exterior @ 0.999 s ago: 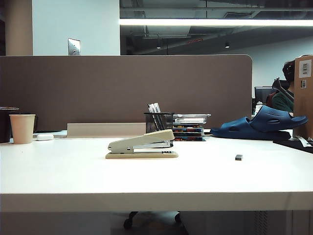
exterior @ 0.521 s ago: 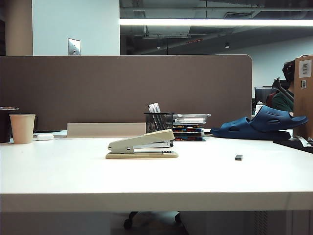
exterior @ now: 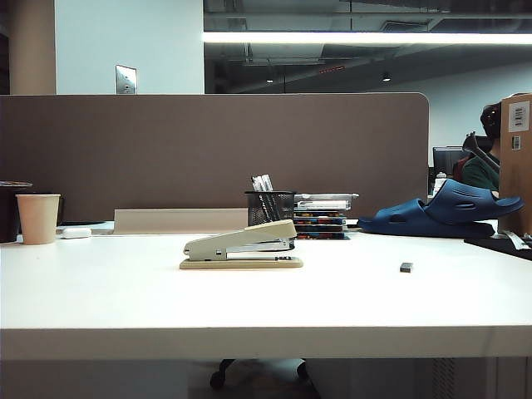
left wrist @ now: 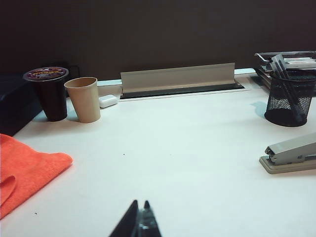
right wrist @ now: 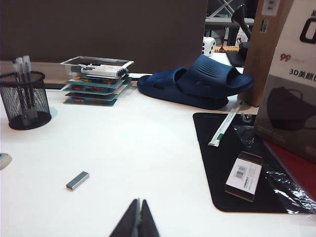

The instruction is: Press the stapler down.

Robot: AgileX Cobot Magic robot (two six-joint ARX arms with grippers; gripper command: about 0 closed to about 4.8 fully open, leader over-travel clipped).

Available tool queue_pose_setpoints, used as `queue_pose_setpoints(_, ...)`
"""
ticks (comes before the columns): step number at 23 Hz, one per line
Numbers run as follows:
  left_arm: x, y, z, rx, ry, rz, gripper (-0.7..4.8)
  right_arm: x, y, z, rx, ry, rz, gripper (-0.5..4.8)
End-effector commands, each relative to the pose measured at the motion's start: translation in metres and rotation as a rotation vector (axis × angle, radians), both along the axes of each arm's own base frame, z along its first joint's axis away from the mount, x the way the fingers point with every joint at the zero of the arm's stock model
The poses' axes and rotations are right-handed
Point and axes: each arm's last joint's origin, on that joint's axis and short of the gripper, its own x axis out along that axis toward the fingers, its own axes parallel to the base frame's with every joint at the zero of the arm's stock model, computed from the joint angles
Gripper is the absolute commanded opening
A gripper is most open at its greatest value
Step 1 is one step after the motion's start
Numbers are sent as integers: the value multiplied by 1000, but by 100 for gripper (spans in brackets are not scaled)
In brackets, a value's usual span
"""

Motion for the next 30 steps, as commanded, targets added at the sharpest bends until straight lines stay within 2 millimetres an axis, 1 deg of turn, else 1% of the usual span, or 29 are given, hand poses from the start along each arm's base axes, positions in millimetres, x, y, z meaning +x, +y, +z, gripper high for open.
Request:
queue_pose_setpoints(1, -1, -5, 1, -1, -7, -161, -5, 0, 0, 4, 16, -27, 1, -9)
queue_pose_setpoints(5, -2, -8, 1, 2, 0, -292, -5, 0, 0, 6, 16, -32, 1, -9)
queue_pose_setpoints(8, -2, -9, -1, 1, 23, -340, -5, -1, 0, 10, 15, -29, 1, -9)
queue_pose_setpoints(20, -4, -13, -8, -14, 97, -472, -5, -9, 0, 44, 14, -43, 1, -9)
queue_pose_setpoints(22, -4, -13, -10, -18, 115, -472, -5, -12, 0, 52, 14, -32, 6, -9)
queue_pose_setpoints(24, -5, -13, -12, -21, 134, -471, -5, -12, 1, 66, 13, -19, 43, -9)
queue_pose_setpoints(26, -5, -13, -12, -22, 136, -471, -5, -6, 3, 82, 12, 2, 94, -9)
queue_pose_setpoints(30, -5, -13, -12, -22, 136, -471, -5, 6, 5, 99, 14, 44, 174, -9)
